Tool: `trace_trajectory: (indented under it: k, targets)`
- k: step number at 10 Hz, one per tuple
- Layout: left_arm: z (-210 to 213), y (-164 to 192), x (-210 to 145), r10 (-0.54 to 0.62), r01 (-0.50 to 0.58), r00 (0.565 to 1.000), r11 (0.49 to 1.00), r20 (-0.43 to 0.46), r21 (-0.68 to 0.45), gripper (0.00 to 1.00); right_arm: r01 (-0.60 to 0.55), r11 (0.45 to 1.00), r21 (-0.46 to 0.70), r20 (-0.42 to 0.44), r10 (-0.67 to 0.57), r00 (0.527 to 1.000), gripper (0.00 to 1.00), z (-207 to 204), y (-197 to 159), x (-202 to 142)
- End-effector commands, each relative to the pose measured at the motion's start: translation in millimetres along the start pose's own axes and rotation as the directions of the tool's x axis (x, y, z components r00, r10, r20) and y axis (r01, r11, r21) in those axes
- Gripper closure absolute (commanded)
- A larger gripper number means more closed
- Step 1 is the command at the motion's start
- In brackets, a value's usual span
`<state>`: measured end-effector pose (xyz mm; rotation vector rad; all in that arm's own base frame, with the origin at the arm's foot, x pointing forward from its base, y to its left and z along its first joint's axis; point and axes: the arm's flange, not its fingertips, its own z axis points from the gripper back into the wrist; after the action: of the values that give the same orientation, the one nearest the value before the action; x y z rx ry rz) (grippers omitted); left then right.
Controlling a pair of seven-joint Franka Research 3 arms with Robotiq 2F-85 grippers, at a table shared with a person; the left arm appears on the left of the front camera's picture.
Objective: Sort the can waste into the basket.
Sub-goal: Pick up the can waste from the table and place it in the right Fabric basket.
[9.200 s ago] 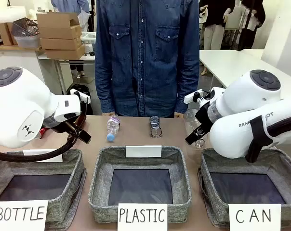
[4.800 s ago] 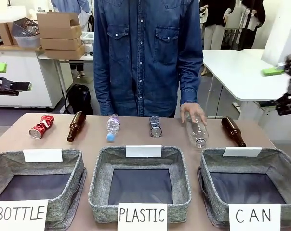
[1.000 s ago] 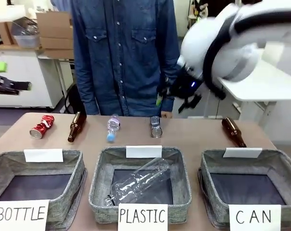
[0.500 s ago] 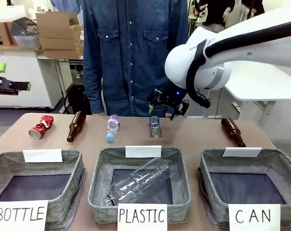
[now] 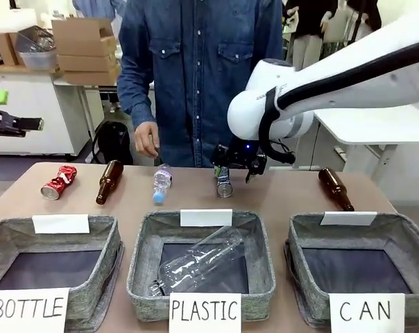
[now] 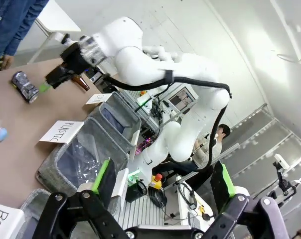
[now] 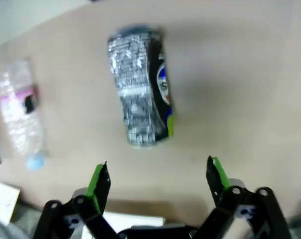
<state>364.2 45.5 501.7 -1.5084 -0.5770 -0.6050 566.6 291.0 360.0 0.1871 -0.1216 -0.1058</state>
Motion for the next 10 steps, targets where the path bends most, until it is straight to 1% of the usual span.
trace_trajectory:
  k: [1, 2, 4, 5, 8, 9, 10]
  targets:
    - [-1.1, -2.2, 0.8, -0.024, 0.024, 1.0, 1.0, 0.014, -0.019, 0.0, -0.004, 0.998, -0.061, -0.005, 0.004, 1.0, 0.0, -16.8, 37.5, 31.0]
    - [-1.1, -2.2, 0.8, -0.024, 0.024, 1.0, 1.0, 0.014, -0.019, 0.0, -0.009, 0.999, -0.05, -0.015, 0.009, 1.0, 0.0, -31.2, 42.8, 36.0]
    - [-1.1, -2.2, 0.8, -0.024, 0.024, 1.0, 1.0, 0.014, -0.019, 0.0, 0.0, 0.992, -0.124, -0.042, -0.005, 0.999, 0.0, -53.2, 49.6, 41.0]
    - [-1.1, -2.2, 0.8, -0.024, 0.024, 1.0, 1.0, 0.014, -0.019, 0.0, 0.004, 0.989, -0.147, -0.039, -0.01, 0.999, 0.0, -56.2, 51.1, 40.6]
    - [-1.1, -2.2, 0.8, -0.024, 0.024, 1.0, 1.0, 0.014, -0.019, 0.0, 0.032, 0.986, -0.163, -0.032, -0.038, 0.999, 0.0, -54.6, 44.0, 40.1]
    - [-1.1, -2.2, 0.8, -0.024, 0.024, 1.0, 1.0, 0.014, -0.019, 0.0, 0.013, 0.984, -0.178, -0.042, -0.021, 0.999, 0.0, -56.7, 42.5, 38.6]
    - [-1.1, -2.2, 0.8, -0.024, 0.024, 1.0, 1.0, 0.014, -0.019, 0.0, 0.007, 0.986, -0.168, -0.061, -0.017, 0.998, 0.6, -56.8, 42.1, 38.6]
